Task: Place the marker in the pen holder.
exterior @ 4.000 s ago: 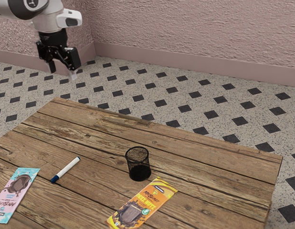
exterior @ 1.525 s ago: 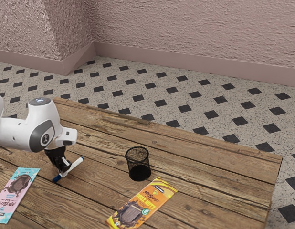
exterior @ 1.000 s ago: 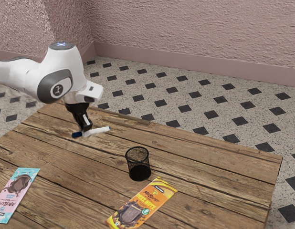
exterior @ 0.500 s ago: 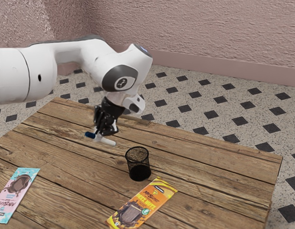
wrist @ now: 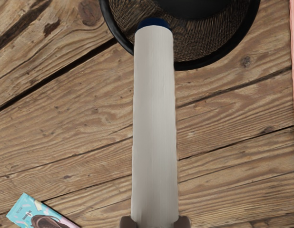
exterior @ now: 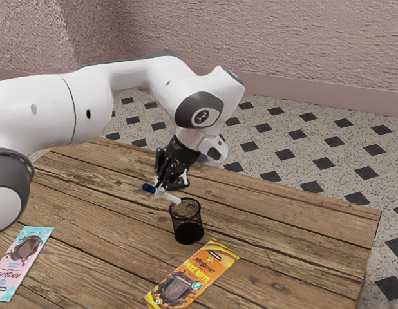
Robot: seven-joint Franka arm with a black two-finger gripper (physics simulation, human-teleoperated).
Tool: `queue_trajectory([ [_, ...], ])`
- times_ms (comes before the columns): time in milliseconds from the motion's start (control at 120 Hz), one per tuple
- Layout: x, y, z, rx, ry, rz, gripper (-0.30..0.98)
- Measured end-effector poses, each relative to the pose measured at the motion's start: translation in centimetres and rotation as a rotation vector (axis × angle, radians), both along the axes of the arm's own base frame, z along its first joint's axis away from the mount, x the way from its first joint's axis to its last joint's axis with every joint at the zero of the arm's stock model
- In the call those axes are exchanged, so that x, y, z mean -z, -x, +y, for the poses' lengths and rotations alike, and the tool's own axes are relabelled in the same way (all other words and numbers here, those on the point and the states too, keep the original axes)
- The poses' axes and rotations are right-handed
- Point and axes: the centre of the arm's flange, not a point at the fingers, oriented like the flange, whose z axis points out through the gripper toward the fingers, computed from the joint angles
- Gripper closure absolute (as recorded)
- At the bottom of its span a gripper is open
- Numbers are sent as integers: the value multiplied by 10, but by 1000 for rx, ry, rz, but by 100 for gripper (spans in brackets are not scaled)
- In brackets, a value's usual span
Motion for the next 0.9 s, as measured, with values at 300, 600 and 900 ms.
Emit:
queue_trajectory([
  [300, 23, -17, -5, -18, -11, 25, 79],
  [600, 37, -17, -5, -36, -10, 54, 39],
  [900, -227, 28, 149, -274, 217, -413, 10],
])
